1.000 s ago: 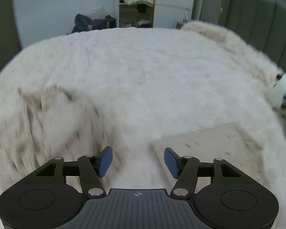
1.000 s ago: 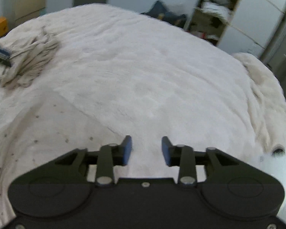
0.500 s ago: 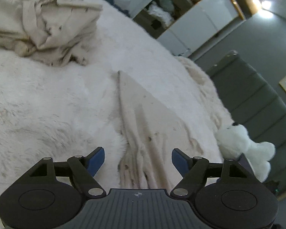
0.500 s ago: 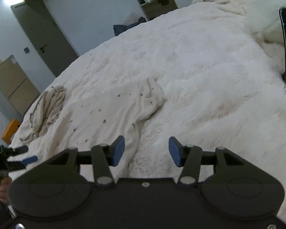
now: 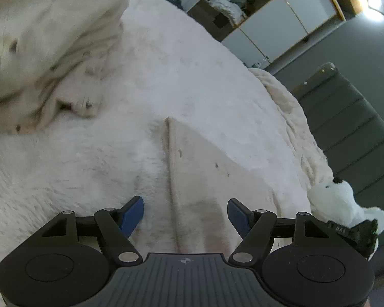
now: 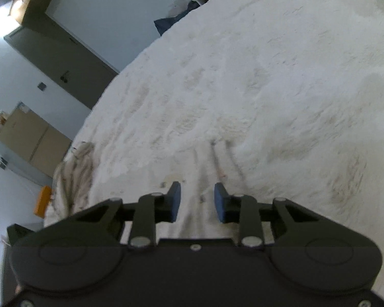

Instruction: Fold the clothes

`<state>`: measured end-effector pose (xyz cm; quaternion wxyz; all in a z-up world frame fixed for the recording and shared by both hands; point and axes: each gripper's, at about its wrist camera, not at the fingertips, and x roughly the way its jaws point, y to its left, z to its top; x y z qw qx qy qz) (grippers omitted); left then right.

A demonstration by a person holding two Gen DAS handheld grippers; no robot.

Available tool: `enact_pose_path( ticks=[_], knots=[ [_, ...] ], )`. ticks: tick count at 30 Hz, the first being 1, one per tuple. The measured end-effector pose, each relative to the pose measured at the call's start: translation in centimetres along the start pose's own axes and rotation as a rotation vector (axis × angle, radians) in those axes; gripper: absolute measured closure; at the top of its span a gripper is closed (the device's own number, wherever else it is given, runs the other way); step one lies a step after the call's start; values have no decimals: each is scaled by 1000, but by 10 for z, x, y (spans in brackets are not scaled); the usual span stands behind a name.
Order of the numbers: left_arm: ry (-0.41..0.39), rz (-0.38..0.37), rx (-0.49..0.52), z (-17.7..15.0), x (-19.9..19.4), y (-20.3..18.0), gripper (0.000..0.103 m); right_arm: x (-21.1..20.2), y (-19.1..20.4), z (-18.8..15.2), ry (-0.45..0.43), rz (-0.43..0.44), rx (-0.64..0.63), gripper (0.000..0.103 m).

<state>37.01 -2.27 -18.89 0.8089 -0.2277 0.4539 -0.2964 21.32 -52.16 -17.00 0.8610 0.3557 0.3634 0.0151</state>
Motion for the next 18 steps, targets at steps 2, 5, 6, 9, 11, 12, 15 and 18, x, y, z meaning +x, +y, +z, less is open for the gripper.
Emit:
enact_pose_path(
  ticks=[2,5,6,9,11,12,15,18],
  knots=[
    [-1,16,15,1,4,-2,37,6,-2,-1,22,-1,-3,74],
    [-3,22,31,2,6,-4,57,14,-4,-4,48,21,3,82],
    [-3,25,42,2,7,-4,64,15,-4,-5,56,15,1,90],
    [-3,9,35,3,6,-1,91,16,-6,-4,68,21,-5,103],
    [-3,-10,20,4,5,1,97,14,-7,-3,68,47,-2,103],
    [-6,-14,24,5,3,1,97,11,-11,-2,65,81,25,103],
    [-24,-24,5,8,-1,4,99,5,-32,1,46,154,155,103],
    [8,-23,-27,8,4,10,96,4,-47,1,30,71,198,102]
  ],
)
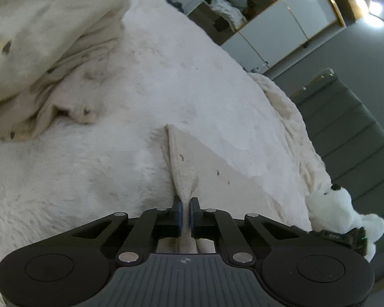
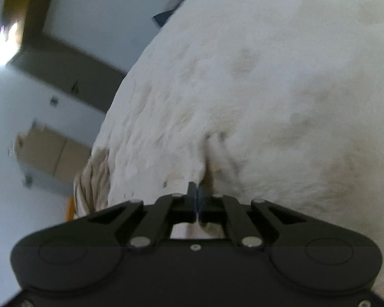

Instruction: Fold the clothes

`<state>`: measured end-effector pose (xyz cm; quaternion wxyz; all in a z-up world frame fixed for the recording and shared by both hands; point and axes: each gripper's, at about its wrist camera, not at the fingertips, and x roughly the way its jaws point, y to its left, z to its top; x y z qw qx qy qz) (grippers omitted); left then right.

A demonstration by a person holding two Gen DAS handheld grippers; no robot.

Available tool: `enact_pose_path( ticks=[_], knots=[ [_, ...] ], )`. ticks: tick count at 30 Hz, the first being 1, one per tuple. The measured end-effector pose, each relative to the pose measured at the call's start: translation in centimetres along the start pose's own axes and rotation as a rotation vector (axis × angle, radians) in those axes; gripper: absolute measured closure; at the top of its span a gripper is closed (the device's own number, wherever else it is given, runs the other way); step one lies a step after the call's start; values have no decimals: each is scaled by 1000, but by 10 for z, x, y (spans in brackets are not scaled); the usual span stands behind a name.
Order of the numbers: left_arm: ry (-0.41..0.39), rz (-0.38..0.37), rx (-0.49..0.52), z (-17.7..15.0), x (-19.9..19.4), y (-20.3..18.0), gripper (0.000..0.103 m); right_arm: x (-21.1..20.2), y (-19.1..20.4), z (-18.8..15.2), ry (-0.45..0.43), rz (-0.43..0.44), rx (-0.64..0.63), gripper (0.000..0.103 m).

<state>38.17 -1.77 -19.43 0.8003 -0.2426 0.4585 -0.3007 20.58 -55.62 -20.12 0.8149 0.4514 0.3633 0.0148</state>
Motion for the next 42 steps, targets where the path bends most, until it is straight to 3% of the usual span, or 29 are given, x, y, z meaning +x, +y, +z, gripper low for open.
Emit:
enact_pose_path(
  ticks=[2,5,7,11,17,22,24,25,27,31,35,39,42],
  knots=[
    [18,0,-10,1,4,2,87,-5,1,2,-45,-18,-13,94],
    [-14,-26,-30,8,2,2,74,-12,9,9,-118,93,-4,76],
    [-42,-37,-39,12,0,2,70,-6,20,12,-129,125,-36,74],
    [-83,-11,-41,22,8,5,70,22,35,9,-71,71,-122,75],
    [-97,-28,-90,32,16,17,73,41,32,8,-46,32,-119,78],
    [-103,-50,-114,41,25,18,73,51,29,10,-36,94,-51,78],
    [-100,-65,-125,43,28,18,80,59,25,13,-32,115,-7,78],
    [-97,-73,-131,43,30,18,91,62,22,15,-31,123,16,81],
    [-101,-86,-134,42,33,17,99,67,16,16,-35,142,66,99],
    [-133,-86,-131,37,35,14,103,65,2,11,-91,189,189,103],
    [-182,-114,-189,41,32,21,103,44,-2,12,-217,199,221,103],
    [-169,-102,-198,40,37,22,103,40,7,5,-259,155,152,103],
    [-150,-84,-212,42,41,23,102,37,-3,6,-287,30,178,103]
  ],
)
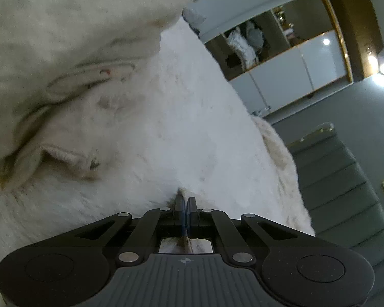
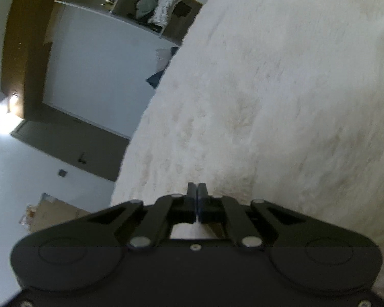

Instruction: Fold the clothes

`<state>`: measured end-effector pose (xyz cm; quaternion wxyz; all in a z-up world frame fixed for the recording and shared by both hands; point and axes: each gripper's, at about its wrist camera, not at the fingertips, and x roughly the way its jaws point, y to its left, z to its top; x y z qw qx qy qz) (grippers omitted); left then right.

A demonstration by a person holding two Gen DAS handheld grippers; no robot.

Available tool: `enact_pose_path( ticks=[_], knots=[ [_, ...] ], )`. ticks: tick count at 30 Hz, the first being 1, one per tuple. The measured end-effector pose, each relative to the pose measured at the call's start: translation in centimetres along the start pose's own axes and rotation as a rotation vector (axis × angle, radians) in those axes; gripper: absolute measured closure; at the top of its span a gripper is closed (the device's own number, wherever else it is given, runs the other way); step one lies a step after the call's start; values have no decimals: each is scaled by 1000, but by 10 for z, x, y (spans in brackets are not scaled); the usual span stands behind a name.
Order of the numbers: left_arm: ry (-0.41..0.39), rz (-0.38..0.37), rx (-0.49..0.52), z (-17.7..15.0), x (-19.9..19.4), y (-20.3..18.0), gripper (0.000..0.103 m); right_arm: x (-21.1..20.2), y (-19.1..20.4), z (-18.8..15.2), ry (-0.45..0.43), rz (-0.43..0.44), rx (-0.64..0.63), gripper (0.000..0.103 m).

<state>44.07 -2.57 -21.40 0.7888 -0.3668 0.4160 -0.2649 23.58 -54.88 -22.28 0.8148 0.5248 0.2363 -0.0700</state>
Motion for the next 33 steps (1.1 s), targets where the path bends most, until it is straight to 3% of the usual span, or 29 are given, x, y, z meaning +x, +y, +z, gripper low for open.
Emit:
enact_pose_path(
  ticks=[2,3,8,12,17,22,23,29,30,31,32,33],
  knots=[
    [8,9,-27,4,-1,0,91,-7,-7,11,-36,-34,34,101],
    [17,16,-19,6,-3,-2,88,-11,-10,14,-43,-10,60,100],
    [77,51,85,6,-7,-26,56,-23,-1,21,-44,84,61,72],
    [138,99,205,-7,-27,-48,55,-44,15,4,24,78,-31,71],
    [209,108,359,-32,-80,-73,49,-89,56,-43,158,20,-200,49],
    [262,90,408,-86,-149,-75,51,-143,100,-128,317,30,-417,43],
    [271,81,399,-101,-157,-73,58,-164,113,-160,345,36,-521,43],
    [247,-2,271,-151,-161,-53,67,-197,160,-291,385,-31,-895,50],
    [241,-2,269,-156,-159,-51,72,-193,168,-302,387,-49,-929,50],
    [234,9,279,-160,-157,-50,90,-189,176,-315,389,-70,-964,51],
    [226,20,292,-163,-153,-51,101,-183,180,-335,380,-112,-1030,53],
    [218,28,307,-165,-148,-54,101,-177,184,-355,372,-152,-1095,57]
  ],
)
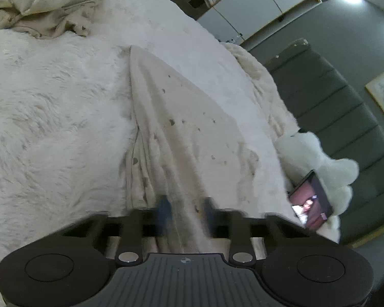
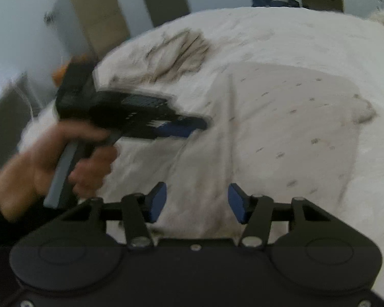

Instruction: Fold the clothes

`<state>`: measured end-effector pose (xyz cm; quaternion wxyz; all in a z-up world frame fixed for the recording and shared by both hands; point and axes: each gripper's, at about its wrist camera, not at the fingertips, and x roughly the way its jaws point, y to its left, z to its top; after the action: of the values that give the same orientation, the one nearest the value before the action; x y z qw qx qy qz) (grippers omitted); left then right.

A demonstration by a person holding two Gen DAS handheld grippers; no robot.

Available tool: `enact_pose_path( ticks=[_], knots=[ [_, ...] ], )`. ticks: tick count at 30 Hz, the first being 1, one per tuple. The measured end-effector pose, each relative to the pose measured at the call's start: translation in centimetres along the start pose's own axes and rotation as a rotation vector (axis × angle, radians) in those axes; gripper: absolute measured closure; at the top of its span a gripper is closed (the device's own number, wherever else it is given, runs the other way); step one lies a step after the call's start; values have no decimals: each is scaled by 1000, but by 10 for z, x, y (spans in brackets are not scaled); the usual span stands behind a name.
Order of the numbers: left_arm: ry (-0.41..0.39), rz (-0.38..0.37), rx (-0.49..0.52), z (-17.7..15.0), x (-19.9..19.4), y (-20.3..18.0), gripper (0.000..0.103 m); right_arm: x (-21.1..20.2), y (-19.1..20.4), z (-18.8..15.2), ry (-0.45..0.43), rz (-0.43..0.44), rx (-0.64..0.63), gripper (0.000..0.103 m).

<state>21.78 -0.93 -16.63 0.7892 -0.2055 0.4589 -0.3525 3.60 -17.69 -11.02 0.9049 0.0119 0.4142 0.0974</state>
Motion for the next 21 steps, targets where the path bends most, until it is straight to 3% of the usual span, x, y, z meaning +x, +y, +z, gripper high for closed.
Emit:
enact_pose_path(
  ticks=[2,4,7,8,12,13,14,15,17,21],
  knots=[
    [-31,-43,-8,0,-7,3,101,12,24,-1,17,-64,-105,92],
    [-72,-114,-42,3,-19,9,102,13,40,-8,15,-143,-177,95],
    [-145,-213,-137,10,-44,24,102,-9,68,-6,-85,-227,-272,96],
    [-154,-218,-157,11,-48,30,102,-15,76,-6,-110,-246,-301,96],
    [-66,-125,-228,4,-38,53,100,14,94,-19,4,-245,-393,82],
    [-41,-121,-256,2,-33,57,98,20,98,-23,29,-245,-415,78],
    [-16,-118,-283,1,-27,62,88,17,99,-26,19,-244,-431,76],
    [-3,-123,-297,0,-25,64,82,13,99,-29,9,-244,-448,73],
    [-6,-155,-289,-1,-26,60,67,7,100,-36,-11,-242,-480,56],
    [35,-227,-237,-2,-22,45,64,-32,75,-37,-86,-207,-451,54]
  ],
)
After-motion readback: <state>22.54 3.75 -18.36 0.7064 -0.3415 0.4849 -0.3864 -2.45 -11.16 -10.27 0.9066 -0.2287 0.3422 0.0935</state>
